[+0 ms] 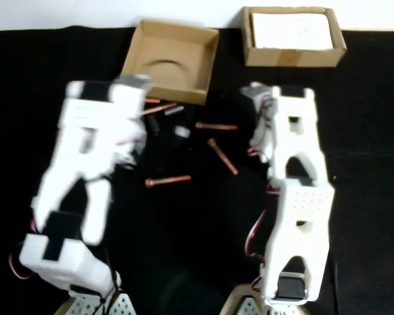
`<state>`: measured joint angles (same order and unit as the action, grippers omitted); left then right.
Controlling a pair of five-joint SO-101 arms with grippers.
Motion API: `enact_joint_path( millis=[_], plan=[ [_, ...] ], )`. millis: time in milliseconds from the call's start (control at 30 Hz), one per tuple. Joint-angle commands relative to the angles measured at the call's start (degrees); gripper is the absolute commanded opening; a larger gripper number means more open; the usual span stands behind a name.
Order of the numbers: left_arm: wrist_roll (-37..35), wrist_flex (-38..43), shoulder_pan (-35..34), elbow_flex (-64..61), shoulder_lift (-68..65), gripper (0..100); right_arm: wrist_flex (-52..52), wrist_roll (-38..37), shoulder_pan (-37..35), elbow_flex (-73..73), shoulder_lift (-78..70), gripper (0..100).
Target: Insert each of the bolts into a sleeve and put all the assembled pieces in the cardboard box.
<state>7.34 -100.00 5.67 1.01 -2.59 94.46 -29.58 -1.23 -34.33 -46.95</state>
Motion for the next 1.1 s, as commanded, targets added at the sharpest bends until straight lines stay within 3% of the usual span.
enact_joint_path(
  millis=[0,167,267,400,567,767,1067],
  plan=[
    [-2.73,0.97,6.90,1.01,6.81,11,2.68,0.62,5.14,-3.65,7.60,2.2],
    [-17.93,6.86,14.37,1.10,6.02,23,2.15,6.42,10.33,-3.74,12.53,2.2],
    [-27.96,11.25,19.47,3.30,2.07,23,-0.66,12.40,11.47,-3.56,11.65,2.2],
    [-38.77,12.13,25.80,14.55,-7.78,24,-7.69,19.34,11.30,0.66,7.69,2.2],
    [-54.24,9.05,27.65,31.25,-22.90,24,-15.34,22.07,10.51,6.64,4.70,2.2],
    [-59.43,3.60,25.89,49.89,-39.25,24,-22.90,24.35,10.33,15.69,5.85,2.2],
    [-63.74,1.85,23.43,64.84,-55.25,23,-24.48,24.26,10.15,16.31,6.55,2.2]
  ],
)
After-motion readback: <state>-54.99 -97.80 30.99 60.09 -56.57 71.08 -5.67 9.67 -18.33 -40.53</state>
